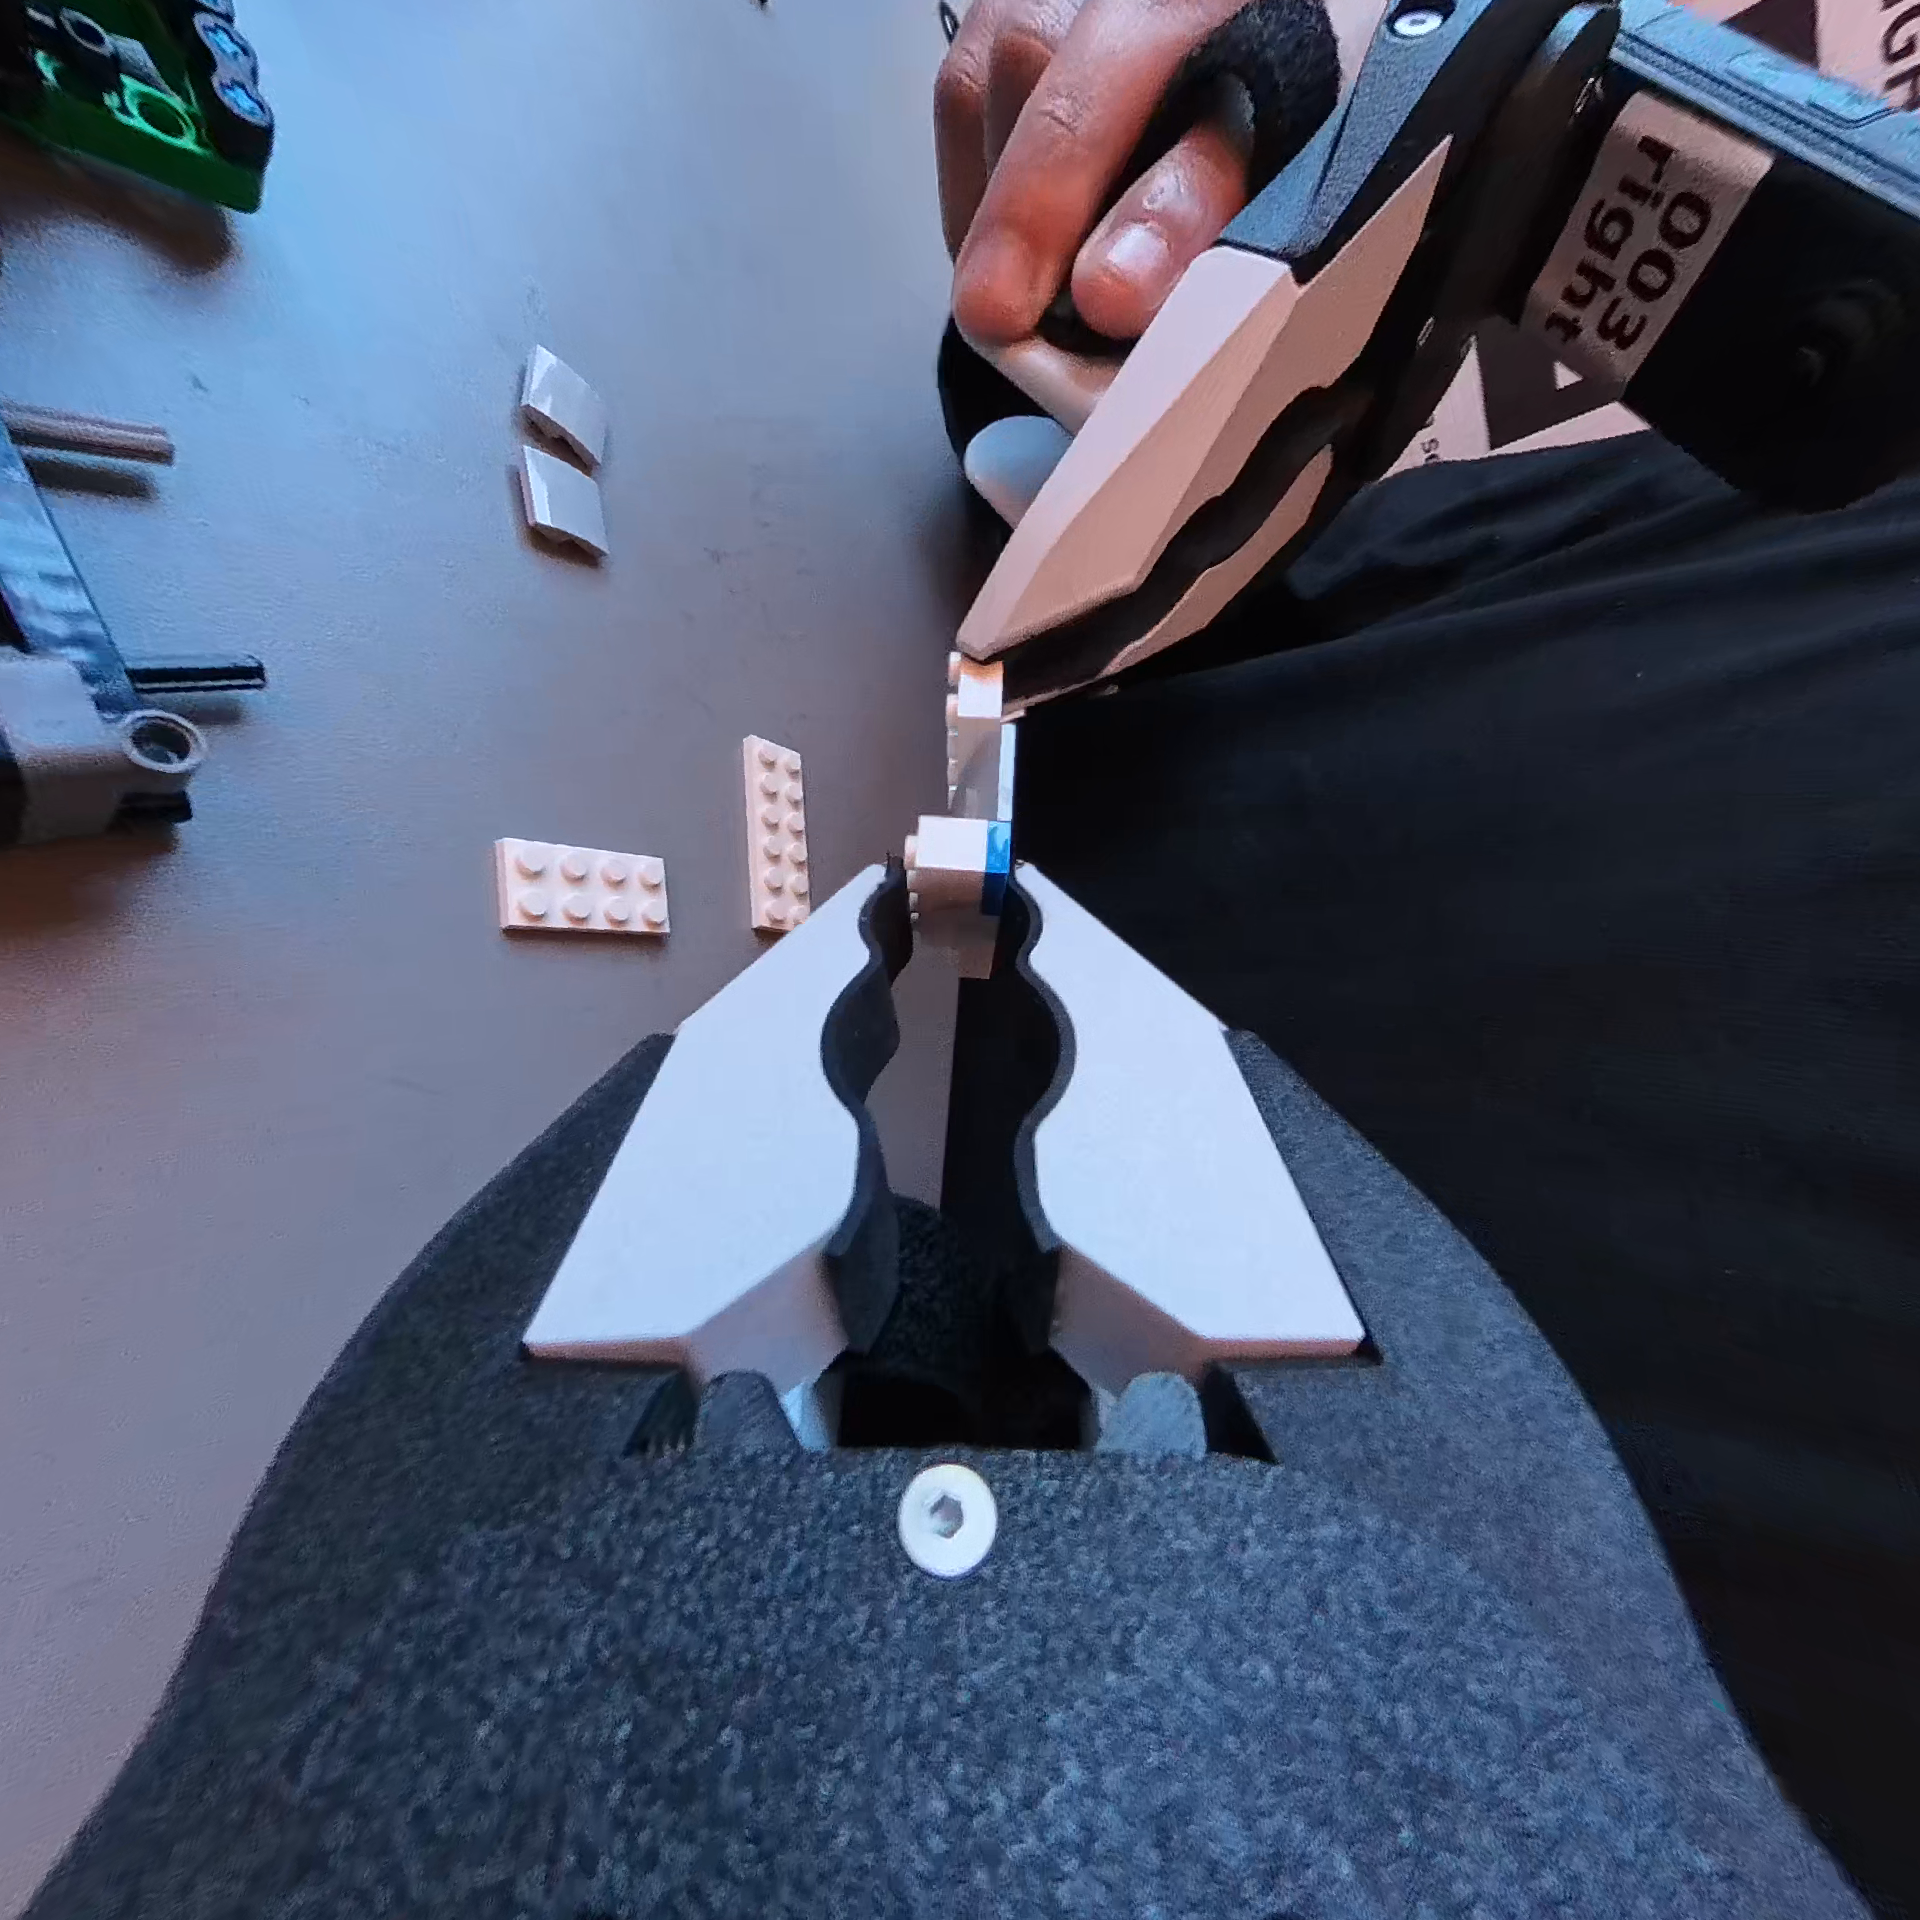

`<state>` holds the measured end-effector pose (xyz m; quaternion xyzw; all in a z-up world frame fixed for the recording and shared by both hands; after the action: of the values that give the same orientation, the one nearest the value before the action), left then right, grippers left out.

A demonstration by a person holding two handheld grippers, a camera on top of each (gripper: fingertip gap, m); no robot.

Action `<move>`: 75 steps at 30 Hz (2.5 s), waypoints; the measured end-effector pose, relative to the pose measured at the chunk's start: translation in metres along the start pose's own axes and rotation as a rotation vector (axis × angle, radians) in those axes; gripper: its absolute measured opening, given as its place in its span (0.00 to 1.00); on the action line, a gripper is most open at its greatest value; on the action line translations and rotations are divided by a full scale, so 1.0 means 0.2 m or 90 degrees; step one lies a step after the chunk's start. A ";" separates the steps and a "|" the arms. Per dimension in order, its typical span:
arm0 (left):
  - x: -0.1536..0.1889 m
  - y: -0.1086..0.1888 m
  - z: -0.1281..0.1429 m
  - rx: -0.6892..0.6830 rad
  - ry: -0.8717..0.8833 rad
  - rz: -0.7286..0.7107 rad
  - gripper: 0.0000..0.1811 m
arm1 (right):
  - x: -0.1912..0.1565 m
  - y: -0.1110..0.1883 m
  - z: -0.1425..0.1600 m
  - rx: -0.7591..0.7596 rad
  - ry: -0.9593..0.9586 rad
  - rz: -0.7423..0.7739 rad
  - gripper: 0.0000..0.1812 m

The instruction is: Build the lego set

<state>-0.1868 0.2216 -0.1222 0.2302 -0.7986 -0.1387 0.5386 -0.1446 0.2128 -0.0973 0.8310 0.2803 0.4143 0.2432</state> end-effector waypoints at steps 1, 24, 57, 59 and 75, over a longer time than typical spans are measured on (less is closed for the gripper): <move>0.00 0.00 0.00 -0.003 -0.007 -0.011 0.08 | 0.00 0.00 0.00 -0.001 0.006 0.006 0.04; -0.02 0.07 -0.01 -0.058 -0.397 -0.329 0.08 | -0.01 0.14 -0.11 0.074 0.102 0.119 0.04; -0.24 0.16 0.28 -0.213 -0.626 -0.843 0.17 | -0.20 -0.14 0.23 -0.035 -0.413 -0.220 0.04; -0.24 0.18 0.29 -0.210 -0.620 -0.836 0.19 | -0.18 -0.13 0.26 -0.041 -0.434 -0.214 0.04; -0.19 0.23 0.38 -0.141 -0.472 -0.664 0.28 | -0.02 0.01 0.18 0.222 -0.842 -0.479 0.04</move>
<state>-0.2558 0.2787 -0.1597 0.4678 -0.6959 -0.5337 0.1101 -0.1155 0.2031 -0.1177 0.7808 0.4010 -0.3275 0.3498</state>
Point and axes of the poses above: each gripper's, where its closed fingertips meet, y back along the fingers, z out of its underside, x = y × z across the jaws, the point moved 2 cm from there along y, back along the fingers, and after that the axes turned 13 degrees about -x, right-handed, at the moved point
